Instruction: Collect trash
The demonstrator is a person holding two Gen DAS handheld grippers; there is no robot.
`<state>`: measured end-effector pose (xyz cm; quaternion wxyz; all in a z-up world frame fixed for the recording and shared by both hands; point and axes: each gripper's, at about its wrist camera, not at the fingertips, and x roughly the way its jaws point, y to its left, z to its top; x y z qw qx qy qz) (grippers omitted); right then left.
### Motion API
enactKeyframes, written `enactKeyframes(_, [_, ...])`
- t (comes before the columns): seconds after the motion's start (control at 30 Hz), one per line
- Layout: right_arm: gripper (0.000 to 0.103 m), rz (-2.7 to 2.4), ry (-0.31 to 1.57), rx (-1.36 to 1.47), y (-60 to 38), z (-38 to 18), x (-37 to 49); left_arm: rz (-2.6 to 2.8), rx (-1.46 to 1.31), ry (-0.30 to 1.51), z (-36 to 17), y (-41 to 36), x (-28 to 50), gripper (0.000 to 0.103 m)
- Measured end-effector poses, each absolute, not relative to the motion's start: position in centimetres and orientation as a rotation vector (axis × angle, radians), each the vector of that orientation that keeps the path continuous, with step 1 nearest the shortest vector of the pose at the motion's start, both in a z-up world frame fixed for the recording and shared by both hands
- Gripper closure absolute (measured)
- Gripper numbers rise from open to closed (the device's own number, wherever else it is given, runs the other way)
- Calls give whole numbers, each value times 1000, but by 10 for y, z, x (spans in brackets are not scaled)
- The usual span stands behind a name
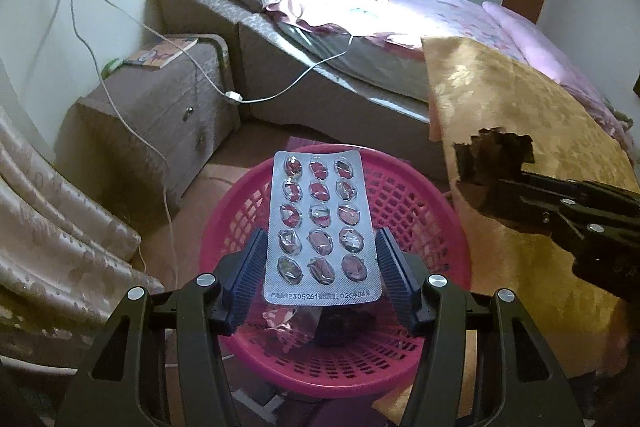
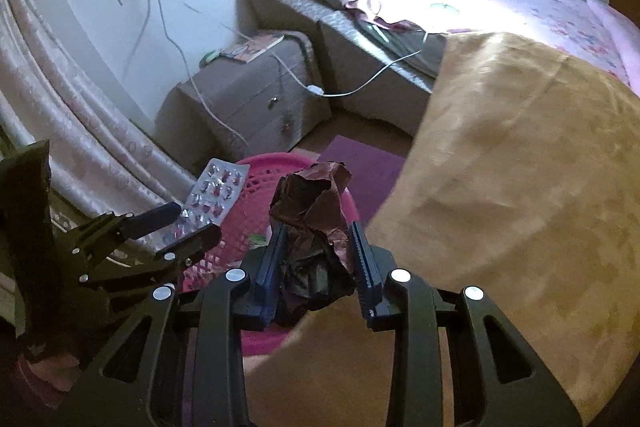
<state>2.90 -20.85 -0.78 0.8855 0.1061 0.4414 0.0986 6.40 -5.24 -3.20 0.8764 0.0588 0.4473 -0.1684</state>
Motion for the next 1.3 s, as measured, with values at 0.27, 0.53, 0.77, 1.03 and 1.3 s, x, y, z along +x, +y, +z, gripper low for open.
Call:
enactKeyframes(0.27, [46, 218, 923, 289, -209, -13, 38, -334, 79, 951, -36, -39, 72, 45])
enactKeyframes(0.53, [35, 197, 901, 322, -217, -11, 29, -307, 72, 932, -31, -33, 71, 28])
enactKeyframes(0.77, [19, 128, 845, 285, -212, -5, 5, -248, 85, 899, -19, -24, 64, 23])
enactKeyframes(1.03, [12, 101, 750, 194, -192, 6, -29, -165, 139, 824, 6, -21, 46, 22])
enactKeyframes(1.3, [8, 103, 687, 173, -186, 20, -47, -161, 165, 824, 16, -12, 14, 22])
